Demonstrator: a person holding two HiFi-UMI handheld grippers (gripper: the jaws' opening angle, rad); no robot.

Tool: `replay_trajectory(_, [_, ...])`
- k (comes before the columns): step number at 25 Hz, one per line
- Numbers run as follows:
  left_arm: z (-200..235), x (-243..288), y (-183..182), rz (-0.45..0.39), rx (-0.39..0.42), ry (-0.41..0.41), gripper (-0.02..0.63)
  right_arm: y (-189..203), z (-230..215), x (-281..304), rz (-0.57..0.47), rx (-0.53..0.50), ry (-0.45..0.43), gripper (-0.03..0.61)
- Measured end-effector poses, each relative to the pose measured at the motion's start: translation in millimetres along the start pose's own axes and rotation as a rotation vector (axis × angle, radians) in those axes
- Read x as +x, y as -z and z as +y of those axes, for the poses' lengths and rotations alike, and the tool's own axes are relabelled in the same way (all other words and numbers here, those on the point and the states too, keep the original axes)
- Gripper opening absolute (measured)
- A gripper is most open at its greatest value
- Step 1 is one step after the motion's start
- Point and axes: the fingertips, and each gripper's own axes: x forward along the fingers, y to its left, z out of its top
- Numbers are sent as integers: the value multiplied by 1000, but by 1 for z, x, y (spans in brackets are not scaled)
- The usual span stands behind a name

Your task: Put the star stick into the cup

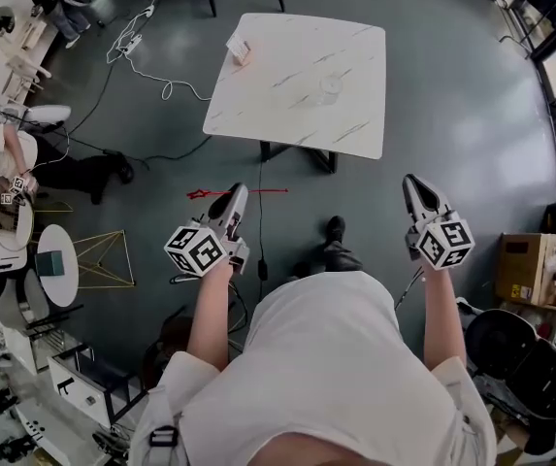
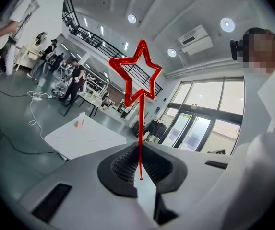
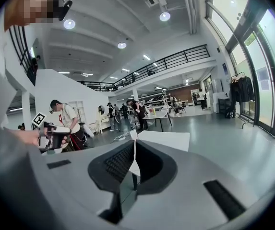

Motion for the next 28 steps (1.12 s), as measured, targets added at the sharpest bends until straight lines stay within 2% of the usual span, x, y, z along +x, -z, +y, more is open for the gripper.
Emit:
replay_trajectory(12, [20,84,-31,-16,-6,-54,23,-29,-61,91,31,-8,-88,28])
replay_trajectory(28, [16,199,-46,-12,29,-119,23,-28,-146,168,120,1,-204,28])
